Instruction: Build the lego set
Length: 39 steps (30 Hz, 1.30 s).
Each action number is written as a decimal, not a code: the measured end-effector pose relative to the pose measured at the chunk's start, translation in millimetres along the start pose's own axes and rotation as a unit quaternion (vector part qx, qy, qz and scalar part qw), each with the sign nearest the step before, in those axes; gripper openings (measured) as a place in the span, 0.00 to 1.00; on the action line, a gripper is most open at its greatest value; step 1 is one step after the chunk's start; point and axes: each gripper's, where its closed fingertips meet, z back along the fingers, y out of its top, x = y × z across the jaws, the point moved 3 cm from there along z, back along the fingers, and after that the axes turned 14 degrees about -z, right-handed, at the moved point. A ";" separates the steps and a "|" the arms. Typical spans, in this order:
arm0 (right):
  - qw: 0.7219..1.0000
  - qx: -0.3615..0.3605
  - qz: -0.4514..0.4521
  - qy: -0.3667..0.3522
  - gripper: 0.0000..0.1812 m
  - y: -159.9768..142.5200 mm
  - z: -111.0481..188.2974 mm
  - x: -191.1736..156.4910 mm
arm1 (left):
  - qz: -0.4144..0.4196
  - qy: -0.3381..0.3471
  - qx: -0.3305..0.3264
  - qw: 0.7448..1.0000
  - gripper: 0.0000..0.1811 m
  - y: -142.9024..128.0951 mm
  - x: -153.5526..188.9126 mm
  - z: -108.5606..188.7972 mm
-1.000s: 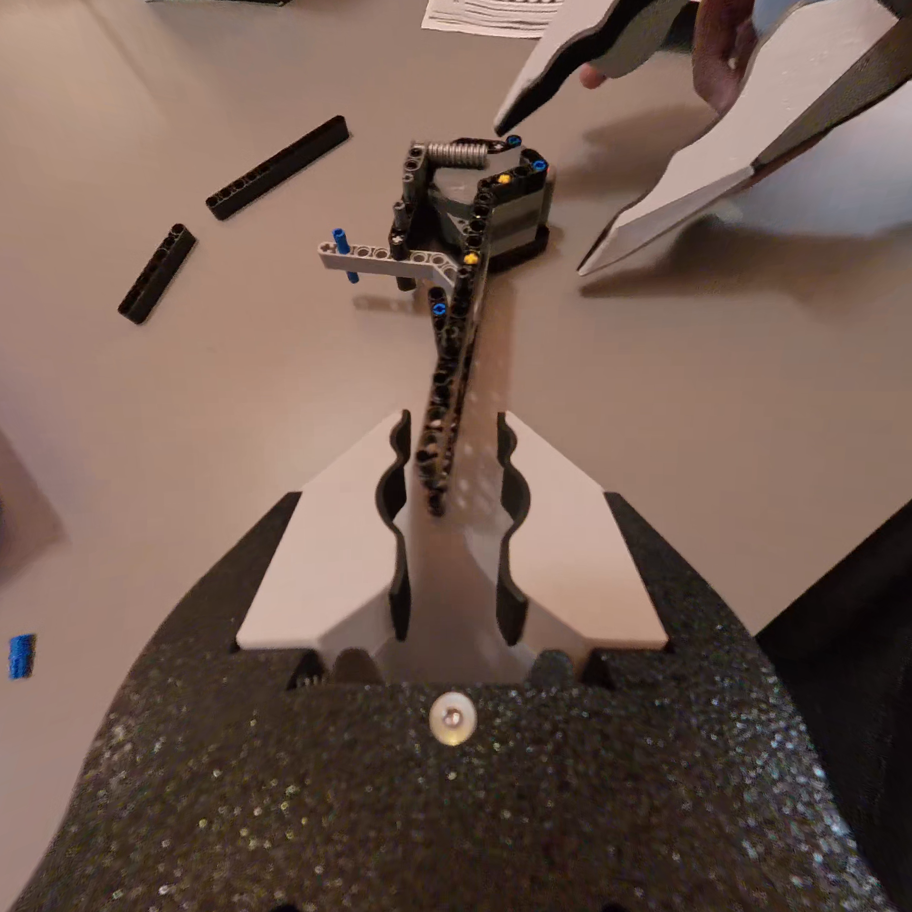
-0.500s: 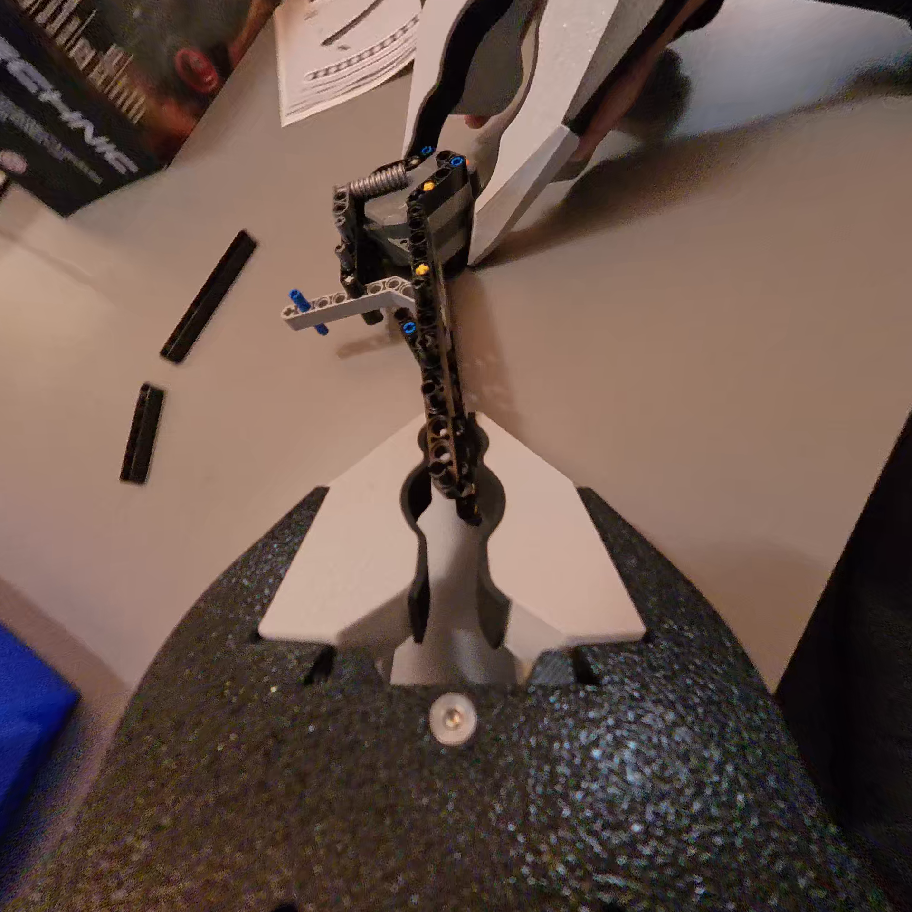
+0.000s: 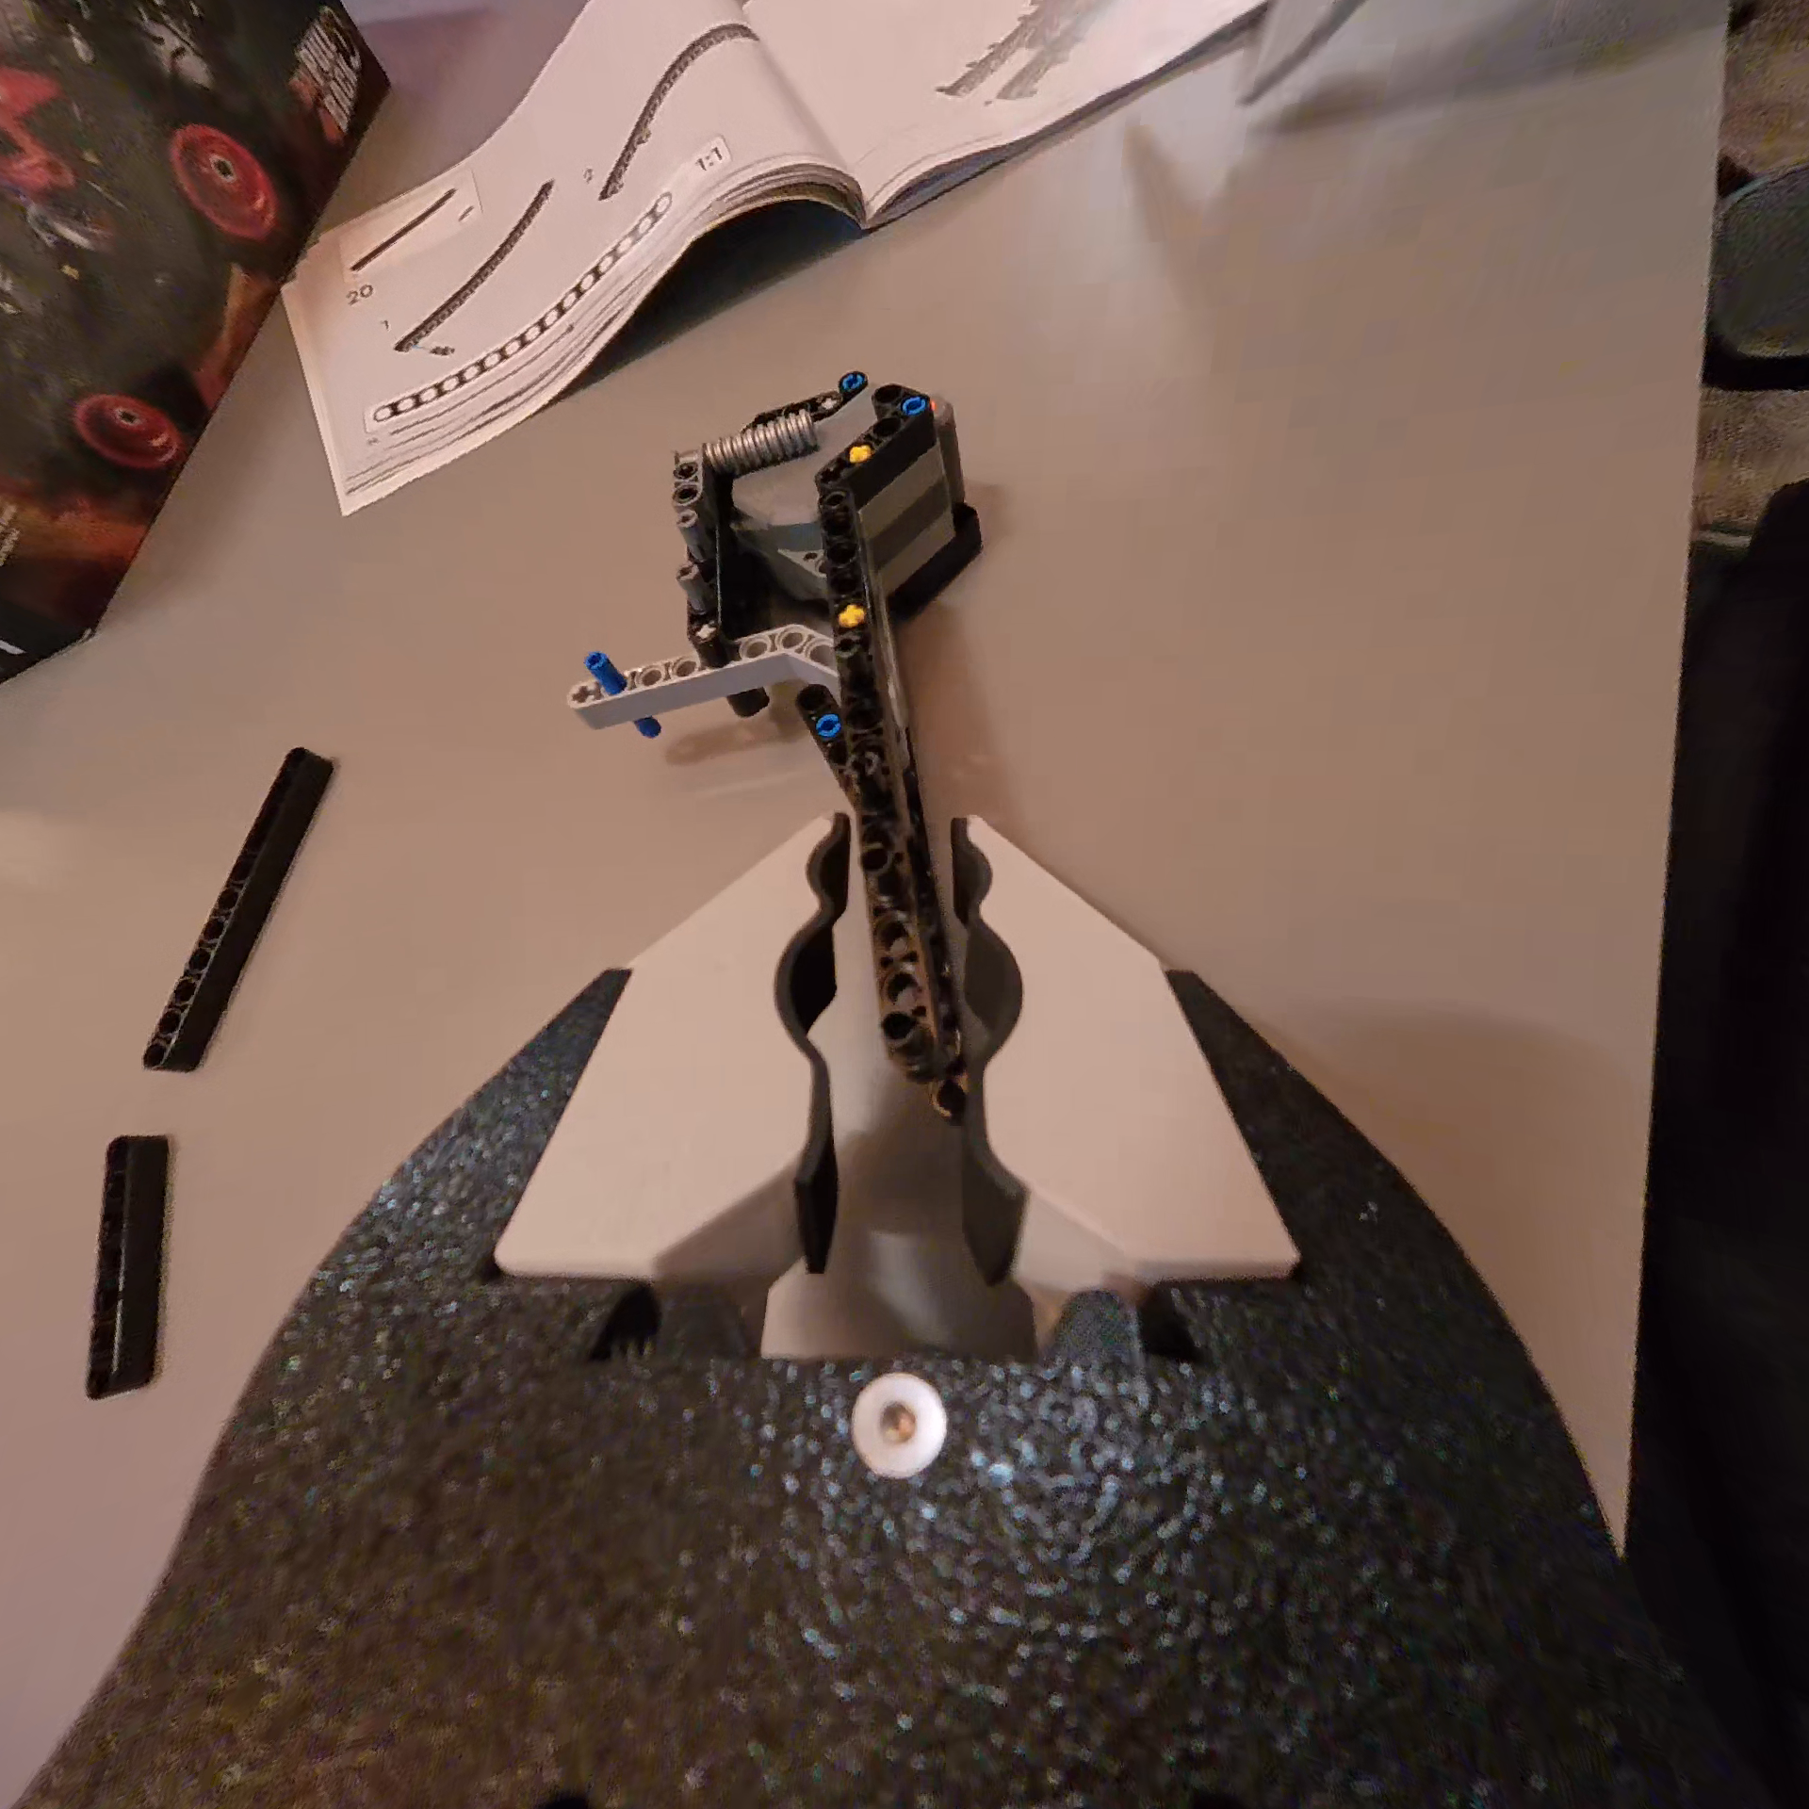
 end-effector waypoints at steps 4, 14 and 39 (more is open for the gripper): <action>0.997 -0.013 -0.072 0.024 0.38 -39.4 19.3 35.8 | 0.003 0.004 0.019 1.000 0.07 3.1 -3.0 0.4; 0.990 0.010 -0.136 -0.027 0.39 -51.0 21.5 108.8 | 0.006 -0.010 0.025 1.000 0.07 12.6 -9.1 -15.7; 0.997 0.040 -0.052 0.034 0.36 -25.1 23.8 84.3 | 0.034 -0.073 0.066 0.995 0.26 41.4 1.9 -17.3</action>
